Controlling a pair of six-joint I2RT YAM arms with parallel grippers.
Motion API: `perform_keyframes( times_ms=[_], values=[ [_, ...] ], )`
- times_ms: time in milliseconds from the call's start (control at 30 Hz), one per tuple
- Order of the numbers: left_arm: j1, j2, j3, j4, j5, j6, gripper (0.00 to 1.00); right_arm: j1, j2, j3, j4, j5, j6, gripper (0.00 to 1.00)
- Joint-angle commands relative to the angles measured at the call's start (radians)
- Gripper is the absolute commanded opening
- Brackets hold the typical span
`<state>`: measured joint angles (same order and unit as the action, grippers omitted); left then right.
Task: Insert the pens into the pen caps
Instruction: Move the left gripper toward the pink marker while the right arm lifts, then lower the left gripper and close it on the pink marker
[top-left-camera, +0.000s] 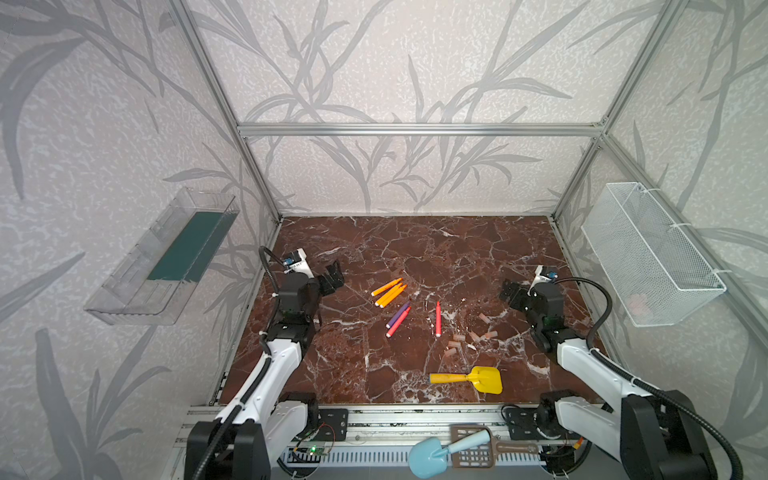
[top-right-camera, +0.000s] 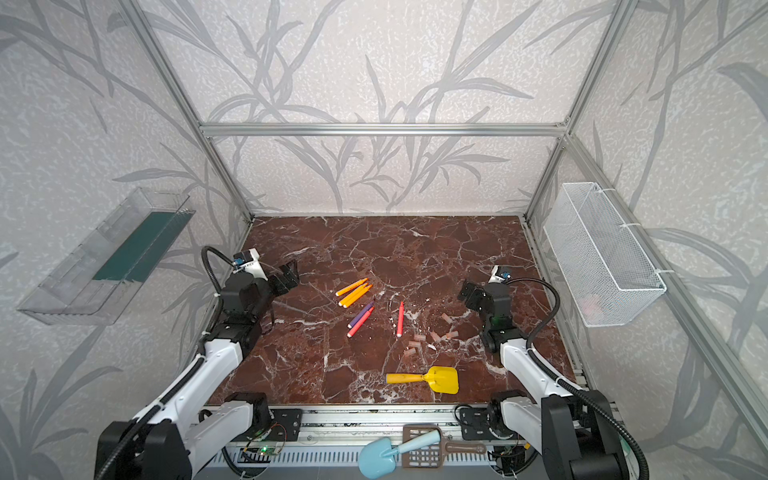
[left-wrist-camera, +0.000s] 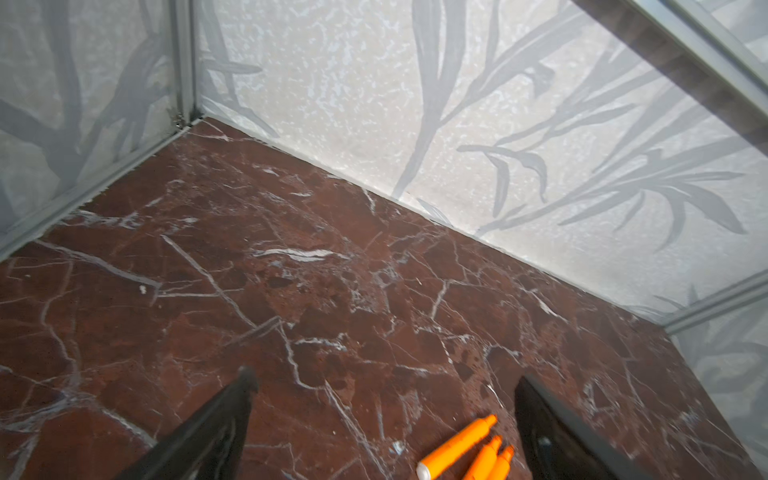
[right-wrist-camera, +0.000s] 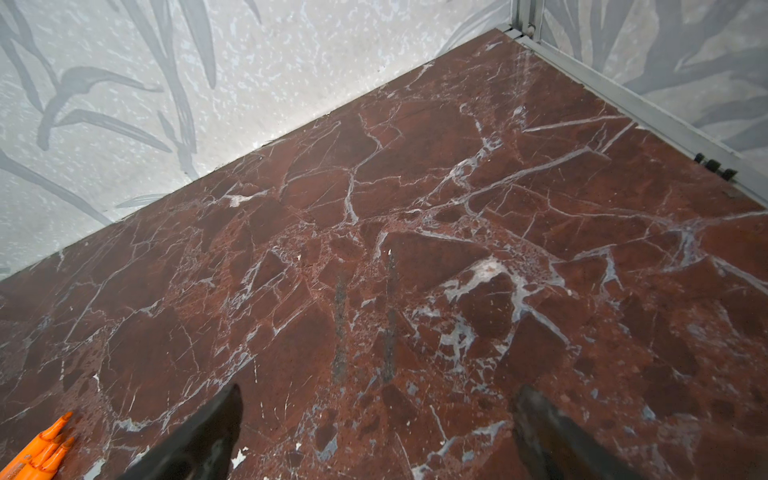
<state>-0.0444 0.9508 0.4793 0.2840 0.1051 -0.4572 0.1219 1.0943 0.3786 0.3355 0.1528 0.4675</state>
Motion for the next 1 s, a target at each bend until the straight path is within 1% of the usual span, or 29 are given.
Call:
perform_keyframes(
  times_ms=[0, 33, 100, 167, 200, 233, 333, 433, 533, 567, 633, 700, 767, 967],
  values=[
    [-0.035, -0.034, 0.004, -0.057, 0.129, 0.012, 0.94, -0.002, -0.024, 0.021, 0.015, -0.061, -0.016, 0.99],
    [-0.063, -0.031, 0.010, -0.086, 0.155, 0.022, 0.89, -0.002, -0.036, 0.025, -0.006, -0.071, -0.026, 0.99],
    [-0.142, -0.029, 0.010, -0.140, 0.158, 0.031, 0.78, -0.001, -0.041, 0.014, 0.004, -0.066, -0.023, 0.99],
    [-0.236, -0.030, 0.010, -0.222, 0.093, 0.037, 0.75, -0.001, -0.035, 0.013, 0.003, -0.055, -0.014, 0.99],
    [-0.296, -0.029, 0.012, -0.271, 0.042, 0.041, 0.73, -0.001, -0.031, 0.017, -0.003, -0.058, -0.013, 1.00],
    [-0.352, -0.025, 0.013, -0.312, -0.007, 0.037, 0.70, -0.001, -0.027, 0.023, -0.012, -0.069, -0.017, 0.98],
    [-0.472, 0.008, 0.024, -0.414, -0.093, -0.004, 0.63, -0.001, -0.013, 0.050, -0.055, -0.098, -0.030, 0.93],
    [-0.565, 0.073, 0.055, -0.504, -0.156, -0.040, 0.59, -0.001, 0.009, 0.064, -0.061, -0.113, -0.031, 0.86],
    [-0.645, 0.153, 0.070, -0.506, -0.189, -0.054, 0.55, -0.001, 0.010, 0.068, -0.072, -0.109, -0.030, 0.84],
    [-0.666, 0.179, 0.075, -0.496, -0.201, -0.054, 0.55, -0.001, 0.009, 0.067, -0.071, -0.108, -0.030, 0.84],
    [-0.707, 0.245, 0.096, -0.484, -0.211, -0.054, 0.51, -0.001, 0.005, 0.062, -0.069, -0.103, -0.026, 0.84],
    [-0.729, 0.303, 0.137, -0.509, -0.210, -0.056, 0.48, -0.001, 0.006, 0.062, -0.069, -0.098, -0.024, 0.83],
    [-0.744, 0.356, 0.169, -0.511, -0.215, -0.053, 0.46, -0.001, 0.011, 0.064, -0.069, -0.097, -0.023, 0.83],
    [-0.753, 0.463, 0.224, -0.517, -0.251, -0.034, 0.45, -0.001, 0.031, 0.078, -0.080, -0.097, -0.022, 0.81]
  ],
)
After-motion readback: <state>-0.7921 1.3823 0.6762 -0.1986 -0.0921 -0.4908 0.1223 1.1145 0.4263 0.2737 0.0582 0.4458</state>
